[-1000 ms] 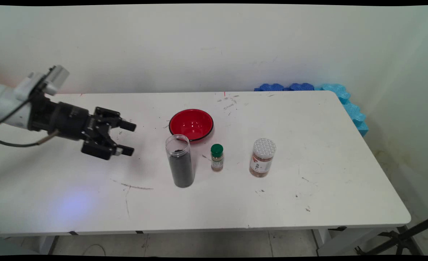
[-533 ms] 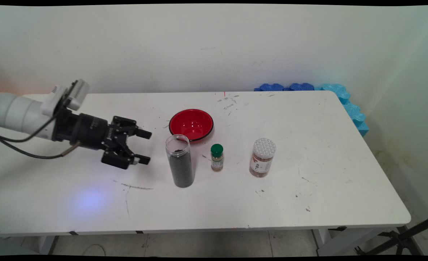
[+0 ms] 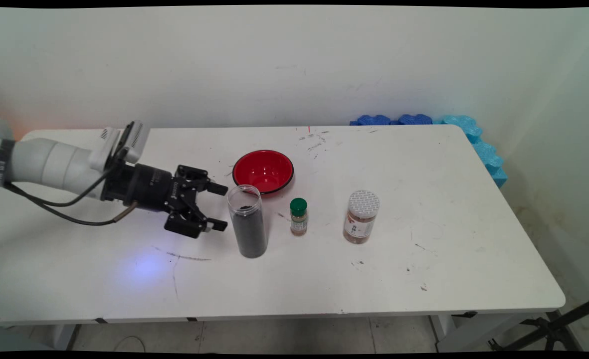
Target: Pick up the black seasoning powder from the table
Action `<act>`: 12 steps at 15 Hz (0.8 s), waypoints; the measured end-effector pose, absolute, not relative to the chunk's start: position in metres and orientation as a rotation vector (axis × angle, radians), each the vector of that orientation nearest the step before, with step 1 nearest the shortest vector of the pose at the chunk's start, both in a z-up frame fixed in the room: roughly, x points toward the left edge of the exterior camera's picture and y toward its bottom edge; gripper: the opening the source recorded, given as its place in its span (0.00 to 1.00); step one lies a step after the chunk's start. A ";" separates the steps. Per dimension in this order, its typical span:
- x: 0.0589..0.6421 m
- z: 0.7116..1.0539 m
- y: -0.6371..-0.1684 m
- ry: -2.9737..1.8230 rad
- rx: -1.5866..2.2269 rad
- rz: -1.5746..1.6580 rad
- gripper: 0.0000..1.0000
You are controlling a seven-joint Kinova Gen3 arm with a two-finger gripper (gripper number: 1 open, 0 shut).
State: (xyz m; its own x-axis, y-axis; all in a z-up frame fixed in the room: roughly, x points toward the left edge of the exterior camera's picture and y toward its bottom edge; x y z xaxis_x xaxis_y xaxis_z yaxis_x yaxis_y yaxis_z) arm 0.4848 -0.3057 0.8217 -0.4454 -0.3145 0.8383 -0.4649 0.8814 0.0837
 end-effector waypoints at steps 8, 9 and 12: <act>0.467 0.812 -0.316 -2.070 0.541 0.192 1.00; 0.465 0.811 -0.317 -2.069 0.540 0.193 1.00; 0.460 0.809 -0.320 -2.068 0.537 0.194 1.00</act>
State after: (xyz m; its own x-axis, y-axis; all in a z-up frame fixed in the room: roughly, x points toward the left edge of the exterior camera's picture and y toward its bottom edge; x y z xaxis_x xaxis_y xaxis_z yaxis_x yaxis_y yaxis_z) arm 0.4602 -0.3203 0.8090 -0.4470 -0.2962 0.8441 -0.4482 0.8908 0.0752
